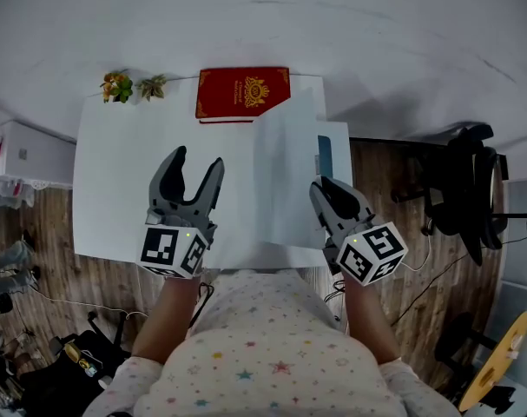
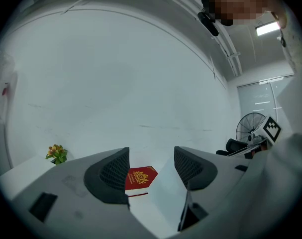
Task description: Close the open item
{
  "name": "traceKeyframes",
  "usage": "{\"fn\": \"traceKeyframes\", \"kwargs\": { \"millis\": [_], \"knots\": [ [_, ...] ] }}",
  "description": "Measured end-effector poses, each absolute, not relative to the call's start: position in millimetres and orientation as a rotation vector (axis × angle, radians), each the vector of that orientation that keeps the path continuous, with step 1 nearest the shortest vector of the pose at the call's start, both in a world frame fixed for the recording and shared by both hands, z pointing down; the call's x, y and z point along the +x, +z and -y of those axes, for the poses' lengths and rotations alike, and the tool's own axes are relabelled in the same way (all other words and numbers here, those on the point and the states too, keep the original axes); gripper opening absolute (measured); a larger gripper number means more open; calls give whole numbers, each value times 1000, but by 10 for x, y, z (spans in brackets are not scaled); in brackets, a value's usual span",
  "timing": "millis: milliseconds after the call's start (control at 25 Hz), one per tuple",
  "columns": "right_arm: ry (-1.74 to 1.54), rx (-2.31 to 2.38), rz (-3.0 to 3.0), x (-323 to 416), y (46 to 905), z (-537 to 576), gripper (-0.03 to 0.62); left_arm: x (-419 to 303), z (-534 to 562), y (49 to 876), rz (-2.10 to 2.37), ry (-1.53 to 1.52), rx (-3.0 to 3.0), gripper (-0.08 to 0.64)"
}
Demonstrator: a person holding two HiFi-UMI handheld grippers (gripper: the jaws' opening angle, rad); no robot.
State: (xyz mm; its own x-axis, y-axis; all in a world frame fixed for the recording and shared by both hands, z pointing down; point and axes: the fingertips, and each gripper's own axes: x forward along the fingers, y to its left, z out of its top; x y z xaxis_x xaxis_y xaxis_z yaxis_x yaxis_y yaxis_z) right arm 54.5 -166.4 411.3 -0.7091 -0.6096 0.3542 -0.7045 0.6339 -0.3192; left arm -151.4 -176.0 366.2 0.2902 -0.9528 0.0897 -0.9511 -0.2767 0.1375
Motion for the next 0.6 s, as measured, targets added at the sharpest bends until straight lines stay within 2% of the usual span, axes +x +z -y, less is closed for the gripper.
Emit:
{"fn": "traceKeyframes", "kwargs": {
  "millis": [600],
  "knots": [
    [658,1176,2545,864,4316,1765,60,-1395,1833,3790,1745,33,2396,262]
  ]
}}
